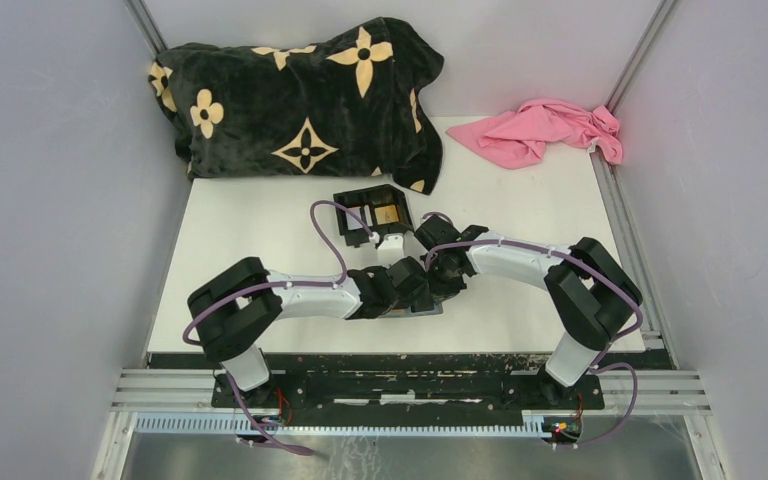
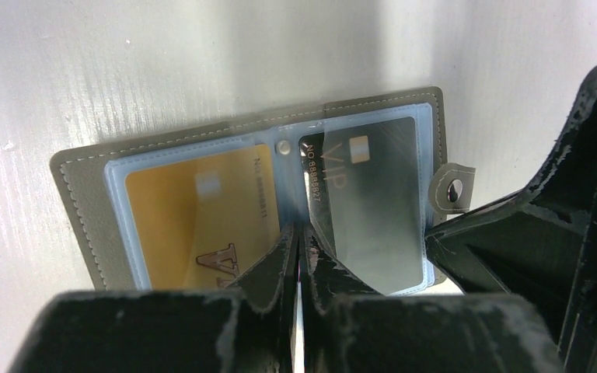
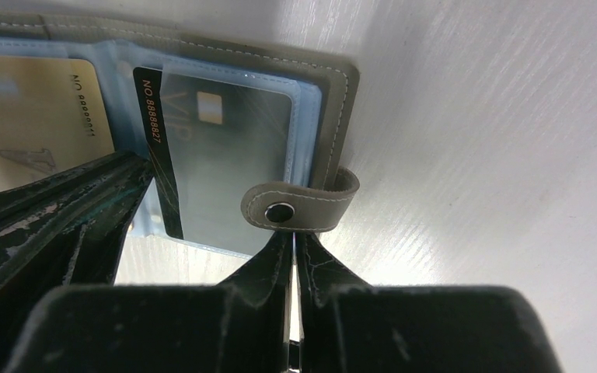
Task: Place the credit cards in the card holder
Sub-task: Insert the credit card into the card holder.
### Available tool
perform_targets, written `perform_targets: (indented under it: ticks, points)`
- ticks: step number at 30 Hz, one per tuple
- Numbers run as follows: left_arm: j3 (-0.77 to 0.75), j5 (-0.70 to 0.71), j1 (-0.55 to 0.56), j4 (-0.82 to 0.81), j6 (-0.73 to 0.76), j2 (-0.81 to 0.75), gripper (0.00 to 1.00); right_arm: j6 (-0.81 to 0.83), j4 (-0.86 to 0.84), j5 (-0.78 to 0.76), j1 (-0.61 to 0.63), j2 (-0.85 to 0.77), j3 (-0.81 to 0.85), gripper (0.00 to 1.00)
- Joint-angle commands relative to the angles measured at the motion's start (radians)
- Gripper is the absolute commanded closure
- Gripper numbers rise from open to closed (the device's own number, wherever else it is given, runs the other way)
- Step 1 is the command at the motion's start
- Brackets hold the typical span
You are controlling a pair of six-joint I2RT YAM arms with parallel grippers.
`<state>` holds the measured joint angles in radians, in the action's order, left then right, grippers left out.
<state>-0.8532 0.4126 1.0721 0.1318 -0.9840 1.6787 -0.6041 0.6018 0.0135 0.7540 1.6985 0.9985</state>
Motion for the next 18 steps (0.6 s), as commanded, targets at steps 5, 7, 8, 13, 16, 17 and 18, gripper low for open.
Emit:
perform_targets:
  ticks: [5,7,8,13,16,17,18]
  points:
    - [-0.085,0.083,0.019,0.085,0.005,-0.087,0.84,0.030,0.003,-0.121,-0.005,-0.026,0.039,0.77]
    - [-0.115,0.110,0.019,0.132,0.017,-0.102,0.82,0.036,0.014,-0.136,-0.005,-0.042,0.066,0.70]
    - [-0.131,0.123,0.020,0.160,0.022,-0.108,0.81,0.038,0.017,-0.142,-0.005,-0.051,0.077,0.67]
    - [-0.194,0.202,0.019,0.290,0.018,-0.169,0.79,0.053,0.033,-0.168,-0.005,-0.102,0.118,0.54]
    - [-0.216,0.246,0.019,0.365,-0.007,-0.232,0.79,0.062,0.045,-0.169,-0.005,-0.136,0.140,0.48]
    - [-0.222,0.263,0.019,0.394,-0.023,-0.256,0.79,0.065,0.049,-0.166,-0.005,-0.149,0.147,0.47]
    - [-0.225,0.281,0.020,0.421,-0.036,-0.281,0.79,0.069,0.052,-0.162,-0.004,-0.163,0.154,0.47]
